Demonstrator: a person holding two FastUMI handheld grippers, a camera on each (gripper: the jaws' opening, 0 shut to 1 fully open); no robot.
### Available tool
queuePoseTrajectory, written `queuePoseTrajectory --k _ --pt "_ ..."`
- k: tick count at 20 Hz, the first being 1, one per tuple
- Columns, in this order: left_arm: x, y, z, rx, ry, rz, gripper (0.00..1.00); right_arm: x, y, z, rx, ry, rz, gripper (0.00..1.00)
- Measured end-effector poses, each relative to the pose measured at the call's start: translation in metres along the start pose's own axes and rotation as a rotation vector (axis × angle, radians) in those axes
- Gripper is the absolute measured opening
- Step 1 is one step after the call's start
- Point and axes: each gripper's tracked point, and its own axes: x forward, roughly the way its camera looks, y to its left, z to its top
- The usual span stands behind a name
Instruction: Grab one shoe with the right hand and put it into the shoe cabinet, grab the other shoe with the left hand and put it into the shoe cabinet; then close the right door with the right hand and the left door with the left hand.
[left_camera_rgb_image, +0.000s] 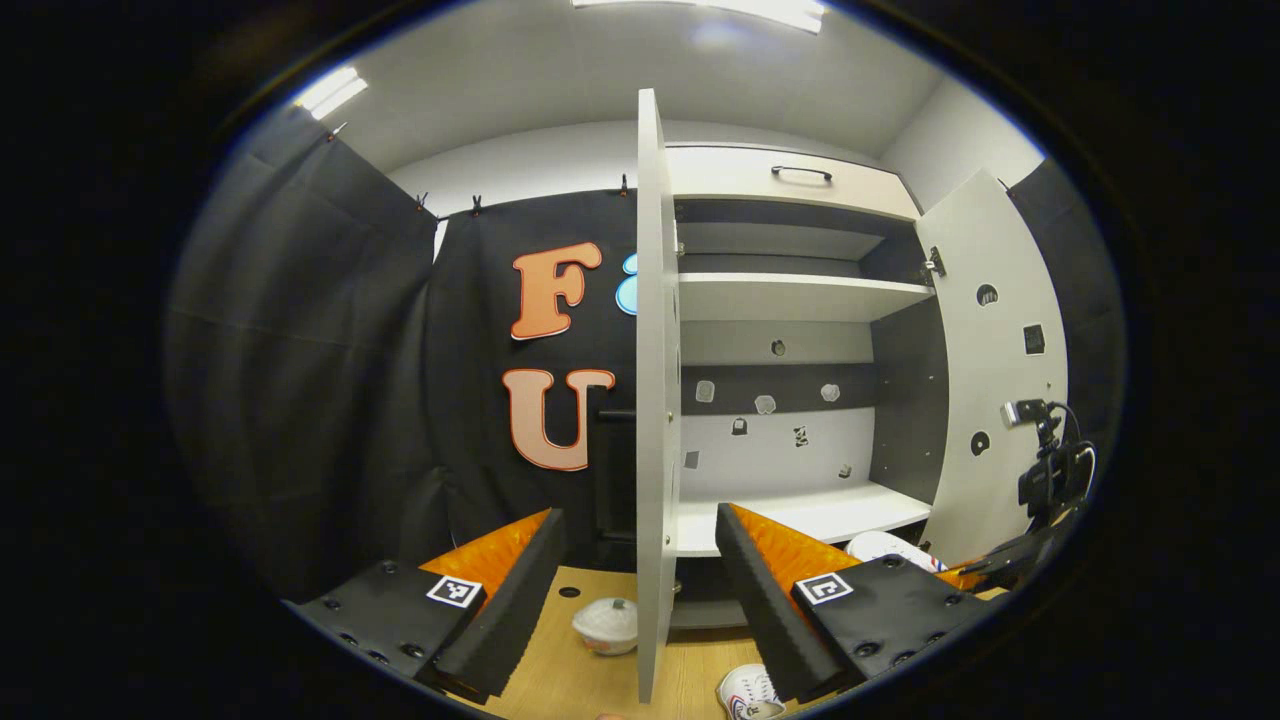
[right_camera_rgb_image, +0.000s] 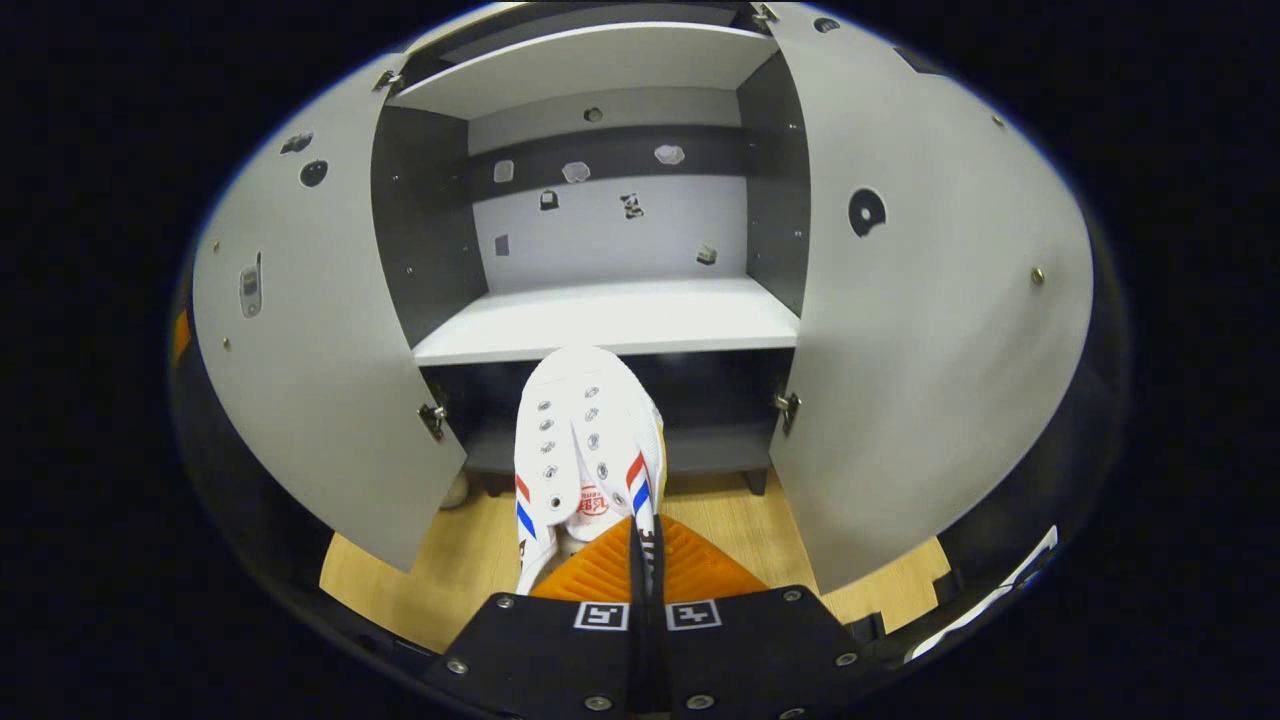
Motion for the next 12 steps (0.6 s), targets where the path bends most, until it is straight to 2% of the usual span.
queuePoseTrajectory --k 1,2,8,12 --pt "0.001 0.0 -0.001 -0.006 0.004 -0.003 0.97 0.0 0.002 0.012 -0.003 -0.015 0.004 0.05" --pt "0.002 -0.001 -0.002 -0.013 0.006 -0.006 0.98 -0.003 0.005 0.025 0.001 -0.031 0.007 0.0" --pt "-0.001 -0.001 -0.003 -0.024 0.002 -0.001 0.98 0.024 0.012 0.115 0.047 -0.116 0.038 0.0" --pt "-0.003 0.001 -0.009 -0.021 0.015 0.007 0.97 0.076 0.009 0.162 0.055 -0.131 0.008 0.0"
